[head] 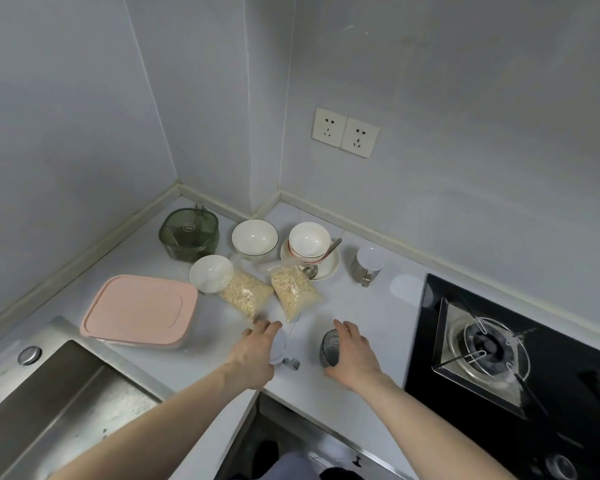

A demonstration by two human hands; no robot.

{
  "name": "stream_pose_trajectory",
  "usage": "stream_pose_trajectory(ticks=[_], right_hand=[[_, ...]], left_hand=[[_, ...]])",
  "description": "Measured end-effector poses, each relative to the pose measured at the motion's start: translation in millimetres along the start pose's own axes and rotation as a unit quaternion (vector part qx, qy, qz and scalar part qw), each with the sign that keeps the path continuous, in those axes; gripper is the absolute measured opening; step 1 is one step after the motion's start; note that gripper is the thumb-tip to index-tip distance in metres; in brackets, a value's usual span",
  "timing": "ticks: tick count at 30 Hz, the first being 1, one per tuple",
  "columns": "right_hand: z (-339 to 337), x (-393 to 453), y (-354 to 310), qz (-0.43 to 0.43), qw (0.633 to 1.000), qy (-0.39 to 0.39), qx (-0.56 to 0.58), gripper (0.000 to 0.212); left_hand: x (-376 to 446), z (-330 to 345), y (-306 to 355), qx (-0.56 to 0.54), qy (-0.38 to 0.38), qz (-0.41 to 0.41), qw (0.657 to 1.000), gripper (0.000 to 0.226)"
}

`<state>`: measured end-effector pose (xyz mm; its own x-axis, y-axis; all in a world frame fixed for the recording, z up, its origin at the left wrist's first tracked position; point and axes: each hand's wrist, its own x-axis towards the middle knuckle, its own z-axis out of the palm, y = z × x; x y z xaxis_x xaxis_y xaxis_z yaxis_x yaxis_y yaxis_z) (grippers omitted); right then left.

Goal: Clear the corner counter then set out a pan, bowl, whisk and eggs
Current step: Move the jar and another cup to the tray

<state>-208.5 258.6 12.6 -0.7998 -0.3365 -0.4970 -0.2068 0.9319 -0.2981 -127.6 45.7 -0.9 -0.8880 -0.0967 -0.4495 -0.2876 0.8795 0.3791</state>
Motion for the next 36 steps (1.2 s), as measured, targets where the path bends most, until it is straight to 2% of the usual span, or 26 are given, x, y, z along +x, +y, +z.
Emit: stream_pose_trajectory(ticks=[7,13,19,27,36], right_hand=[[13,5,6,0.013,1.000,0.016,0.011,0.083],[18,-28,31,0.031,0.993,0.032,0.105,0.085],[-3,-87,70,0.019,0.977,0.111,0.179,0.084],[-43,-187,151,0.022,0.958,0.203,0.202,0.088],[-48,-325,279,0.029,0.927,0.295,0.229,0.084]], left_hand=[[6,8,4,0.013,-0.003,-0.003,1.000,0.089],[-4,4,8,-0.011,0.009,-0.008,1.000,0.085],[-46,6,37,-0.039,0.056,0.038,0.997,0.081],[-86,21,139,-0.046,0.084,0.126,0.987,0.090],[-151,76,304,-0.103,0.124,0.239,0.958,0.089]])
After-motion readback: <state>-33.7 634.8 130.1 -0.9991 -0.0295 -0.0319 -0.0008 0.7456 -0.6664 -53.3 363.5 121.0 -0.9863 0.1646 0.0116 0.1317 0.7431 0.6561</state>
